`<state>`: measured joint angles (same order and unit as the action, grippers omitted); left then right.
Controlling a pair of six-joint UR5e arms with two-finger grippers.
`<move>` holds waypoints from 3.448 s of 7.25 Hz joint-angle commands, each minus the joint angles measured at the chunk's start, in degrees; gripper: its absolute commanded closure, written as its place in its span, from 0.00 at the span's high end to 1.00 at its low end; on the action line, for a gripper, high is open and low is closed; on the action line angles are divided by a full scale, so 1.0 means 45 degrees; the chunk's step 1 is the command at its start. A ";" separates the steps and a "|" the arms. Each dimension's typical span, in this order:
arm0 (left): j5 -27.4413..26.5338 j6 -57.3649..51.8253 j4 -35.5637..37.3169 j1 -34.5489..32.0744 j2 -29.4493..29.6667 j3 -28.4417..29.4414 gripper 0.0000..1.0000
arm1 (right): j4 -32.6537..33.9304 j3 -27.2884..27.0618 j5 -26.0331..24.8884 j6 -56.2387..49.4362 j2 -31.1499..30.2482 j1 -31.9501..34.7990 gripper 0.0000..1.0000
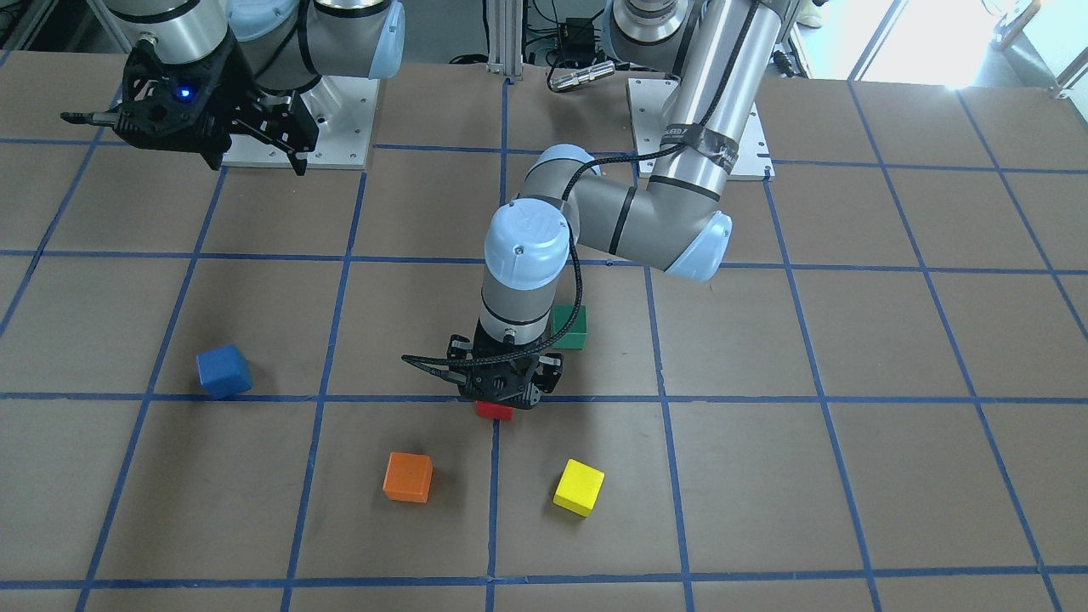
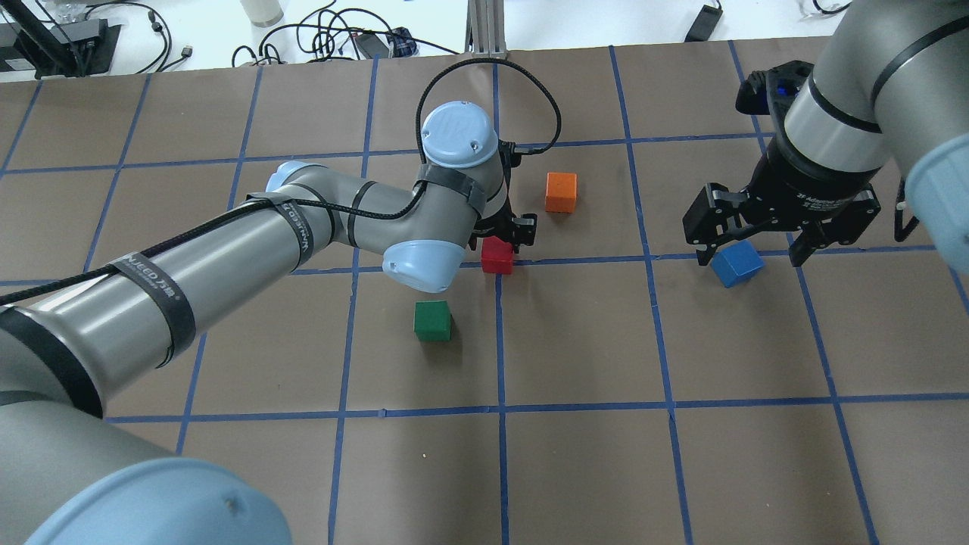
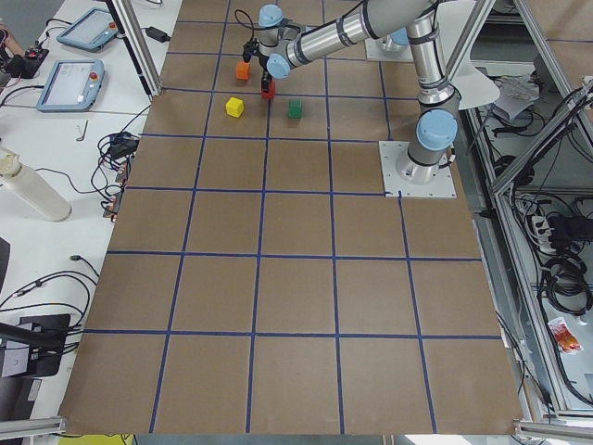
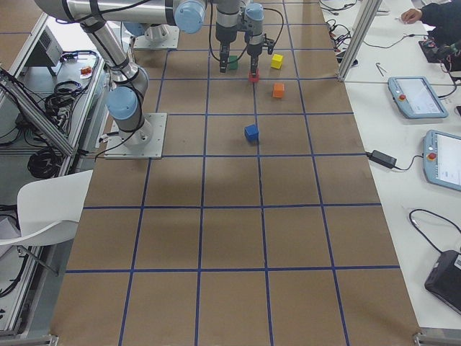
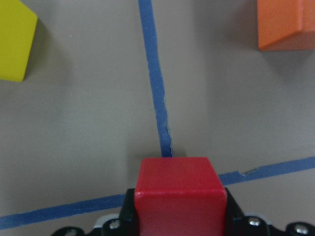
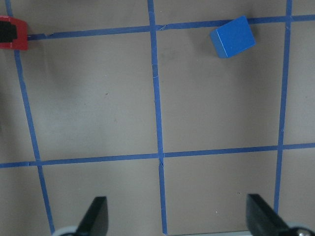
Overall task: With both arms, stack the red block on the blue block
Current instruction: 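Open the left gripper to set the red cube down, then retract the left arm while the right gripper reaches over the red cube, then grasp the red cube with the right gripper and lift it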
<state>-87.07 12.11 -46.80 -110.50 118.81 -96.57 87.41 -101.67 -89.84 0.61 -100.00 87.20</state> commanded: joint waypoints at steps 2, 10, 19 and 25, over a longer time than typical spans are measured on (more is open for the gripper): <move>-0.0006 -0.1274 -0.2262 0.1248 -0.2038 0.0248 1.00 | -0.0010 -0.0004 0.0083 -0.0116 0.0267 -0.0004 1.00; -0.0747 -0.5113 -0.8231 0.4438 -0.7263 0.0405 1.00 | 0.6176 0.1985 0.0200 0.4445 0.6294 0.3780 1.00; -0.0847 -0.4898 -0.9796 0.4457 -0.6559 0.2046 1.00 | 0.8251 0.2106 0.1118 0.4962 0.9407 0.5016 1.00; -0.0846 -0.4859 -0.9756 0.4457 -0.6559 0.2046 1.00 | 0.7959 0.2164 0.1099 0.5392 0.9177 0.4996 0.00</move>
<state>-90.90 -9.83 -90.71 -90.44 89.20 -87.49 123.63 -92.17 -84.75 24.78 -58.00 109.74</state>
